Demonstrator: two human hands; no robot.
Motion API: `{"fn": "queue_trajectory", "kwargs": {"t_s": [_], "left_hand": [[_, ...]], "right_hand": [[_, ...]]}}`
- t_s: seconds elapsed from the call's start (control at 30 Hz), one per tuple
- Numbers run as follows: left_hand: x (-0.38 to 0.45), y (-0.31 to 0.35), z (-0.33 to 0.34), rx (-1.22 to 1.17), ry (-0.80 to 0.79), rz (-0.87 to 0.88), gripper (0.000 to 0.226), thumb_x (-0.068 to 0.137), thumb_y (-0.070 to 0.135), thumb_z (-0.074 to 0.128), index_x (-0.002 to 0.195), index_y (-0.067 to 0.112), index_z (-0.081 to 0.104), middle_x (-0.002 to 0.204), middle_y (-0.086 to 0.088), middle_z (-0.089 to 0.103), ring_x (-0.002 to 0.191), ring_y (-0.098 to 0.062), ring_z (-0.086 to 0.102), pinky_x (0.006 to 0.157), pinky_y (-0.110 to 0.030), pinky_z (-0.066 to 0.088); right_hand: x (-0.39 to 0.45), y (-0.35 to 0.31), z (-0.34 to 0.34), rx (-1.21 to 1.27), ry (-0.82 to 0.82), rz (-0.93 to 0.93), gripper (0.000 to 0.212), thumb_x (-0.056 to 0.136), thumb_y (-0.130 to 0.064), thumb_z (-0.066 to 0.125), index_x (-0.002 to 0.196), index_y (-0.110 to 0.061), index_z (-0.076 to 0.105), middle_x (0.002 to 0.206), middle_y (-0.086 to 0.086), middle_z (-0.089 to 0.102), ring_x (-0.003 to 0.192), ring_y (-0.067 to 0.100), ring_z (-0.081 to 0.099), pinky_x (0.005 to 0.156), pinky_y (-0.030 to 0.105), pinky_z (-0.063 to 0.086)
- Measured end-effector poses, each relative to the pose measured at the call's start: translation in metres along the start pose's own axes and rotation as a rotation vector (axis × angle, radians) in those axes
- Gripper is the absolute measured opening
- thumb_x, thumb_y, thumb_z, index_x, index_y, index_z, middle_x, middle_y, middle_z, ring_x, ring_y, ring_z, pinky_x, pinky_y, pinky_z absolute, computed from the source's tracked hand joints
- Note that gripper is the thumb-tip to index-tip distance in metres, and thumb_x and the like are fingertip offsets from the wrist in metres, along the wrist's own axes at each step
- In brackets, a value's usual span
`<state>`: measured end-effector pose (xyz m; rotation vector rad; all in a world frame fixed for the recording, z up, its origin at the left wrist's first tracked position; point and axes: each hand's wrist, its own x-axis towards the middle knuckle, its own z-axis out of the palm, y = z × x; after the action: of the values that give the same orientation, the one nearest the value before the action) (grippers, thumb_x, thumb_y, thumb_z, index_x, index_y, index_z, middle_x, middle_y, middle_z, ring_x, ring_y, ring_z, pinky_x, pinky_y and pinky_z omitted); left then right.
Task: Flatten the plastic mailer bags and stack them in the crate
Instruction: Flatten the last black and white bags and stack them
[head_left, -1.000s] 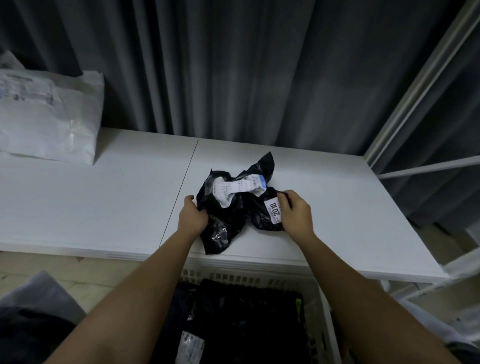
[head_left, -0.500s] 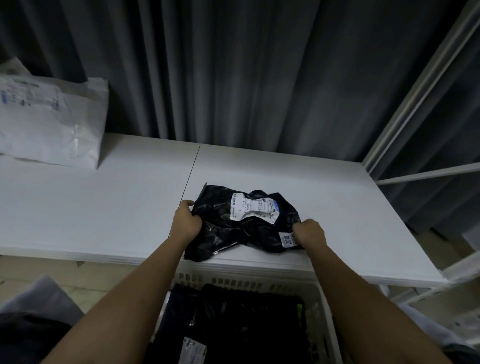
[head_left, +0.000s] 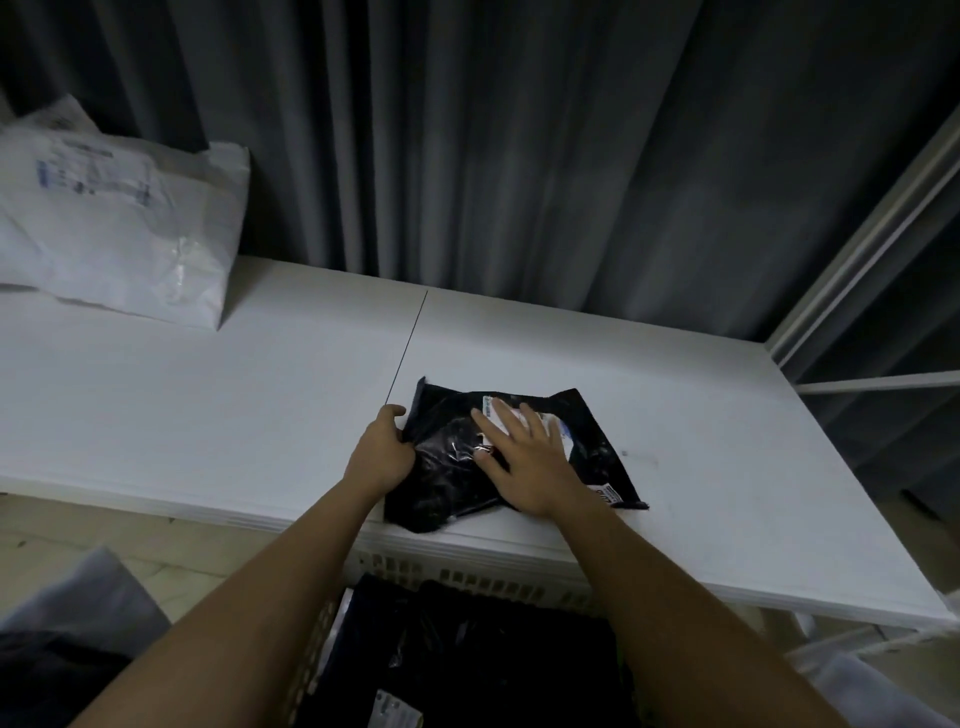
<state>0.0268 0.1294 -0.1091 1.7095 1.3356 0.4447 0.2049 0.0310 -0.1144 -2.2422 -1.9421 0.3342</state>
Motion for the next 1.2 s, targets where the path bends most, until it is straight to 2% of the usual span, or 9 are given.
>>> {"fn": "queue_trajectory", "kwargs": {"t_s": [0.07, 0.17, 0.27, 0.33, 0.4, 0.5, 0.63, 0.8, 1.2], "left_hand": [[0.005, -0.003, -0.004, 0.07, 0.048, -0.013, 0.053, 0.086, 0.004, 0.048, 0.138, 0.01, 0.036, 0.119, -0.017, 0.057, 0.106, -0.034, 0.056, 0.089, -0.039, 0.045], [0.002, 0.003, 0.0, 0.327, 0.181, -0.018, 0.057, 0.084, 0.006, 0.05, 0.139, 0.01, 0.035, 0.134, -0.019, 0.041, 0.122, -0.038, 0.039, 0.096, -0.044, 0.037], [-0.001, 0.016, 0.014, 0.479, 0.264, 0.173, 0.059, 0.087, 0.014, 0.05, 0.143, 0.015, 0.033, 0.144, -0.013, 0.03, 0.131, -0.034, 0.029, 0.104, -0.044, 0.028], [0.002, 0.021, 0.026, 0.492, 0.204, 0.315, 0.054, 0.093, 0.02, 0.045, 0.145, 0.017, 0.032, 0.151, -0.009, 0.025, 0.137, -0.031, 0.024, 0.108, -0.043, 0.025], [0.007, 0.024, 0.039, 0.529, 0.132, 0.386, 0.05, 0.099, 0.027, 0.037, 0.148, 0.019, 0.029, 0.156, -0.009, 0.018, 0.143, -0.029, 0.016, 0.113, -0.044, 0.021], [0.009, 0.022, 0.053, 0.599, 0.013, 0.353, 0.052, 0.103, 0.033, 0.025, 0.153, 0.026, 0.013, 0.161, -0.004, -0.001, 0.147, -0.026, -0.004, 0.116, -0.048, 0.004], [0.015, 0.014, 0.063, 0.734, -0.045, 0.336, 0.056, 0.102, 0.037, 0.02, 0.153, 0.03, -0.001, 0.16, -0.002, -0.014, 0.146, -0.028, -0.016, 0.116, -0.05, -0.005], [0.021, 0.001, 0.068, 0.722, -0.106, 0.273, 0.056, 0.101, 0.043, 0.016, 0.151, 0.036, -0.008, 0.159, 0.0, -0.018, 0.144, -0.033, -0.02, 0.116, -0.053, -0.001], [0.023, -0.01, 0.076, 0.736, -0.101, 0.257, 0.055, 0.101, 0.044, 0.015, 0.151, 0.036, -0.006, 0.158, 0.001, -0.02, 0.143, -0.031, -0.024, 0.114, -0.058, 0.002]], "right_hand": [[0.005, -0.007, 0.006, 0.02, -0.02, -0.03, 0.056, 0.1, -0.052, 0.027, 0.151, -0.044, 0.004, 0.161, -0.011, -0.006, 0.148, 0.022, -0.008, 0.118, 0.049, -0.003], [0.006, -0.011, 0.017, -0.046, -0.057, -0.047, 0.058, 0.1, -0.054, 0.027, 0.15, -0.044, 0.0, 0.16, -0.009, -0.011, 0.148, 0.023, -0.009, 0.118, 0.049, -0.003], [0.006, -0.012, 0.02, 0.024, -0.089, -0.027, 0.058, 0.099, -0.054, 0.027, 0.15, -0.045, 0.0, 0.161, -0.009, -0.006, 0.147, 0.023, -0.004, 0.118, 0.049, -0.001], [0.008, -0.015, 0.015, 0.146, 0.088, -0.018, 0.058, 0.095, -0.047, 0.025, 0.151, -0.038, 0.012, 0.161, -0.002, 0.012, 0.145, 0.027, 0.011, 0.117, 0.051, 0.011], [0.016, -0.015, 0.007, 0.141, 0.216, 0.074, 0.061, 0.091, -0.043, 0.02, 0.151, -0.035, 0.018, 0.159, 0.002, 0.017, 0.144, 0.03, 0.014, 0.116, 0.055, 0.012], [0.021, -0.009, 0.011, 0.004, 0.108, 0.168, 0.051, 0.1, -0.048, 0.017, 0.15, -0.045, 0.007, 0.162, -0.002, -0.003, 0.146, 0.033, -0.008, 0.113, 0.059, -0.008], [0.018, 0.002, 0.024, -0.003, 0.015, 0.226, 0.05, 0.101, -0.051, 0.016, 0.148, -0.049, -0.002, 0.16, -0.004, -0.016, 0.144, 0.035, -0.02, 0.11, 0.061, -0.014], [0.019, 0.007, 0.037, -0.071, 0.02, 0.219, 0.052, 0.099, -0.056, 0.014, 0.147, -0.05, -0.002, 0.16, -0.003, -0.018, 0.143, 0.037, -0.023, 0.108, 0.063, -0.015], [0.023, 0.012, 0.046, -0.046, -0.005, 0.271, 0.056, 0.096, -0.061, 0.015, 0.148, -0.049, -0.004, 0.159, -0.004, -0.018, 0.142, 0.034, -0.026, 0.11, 0.06, -0.018]]}}
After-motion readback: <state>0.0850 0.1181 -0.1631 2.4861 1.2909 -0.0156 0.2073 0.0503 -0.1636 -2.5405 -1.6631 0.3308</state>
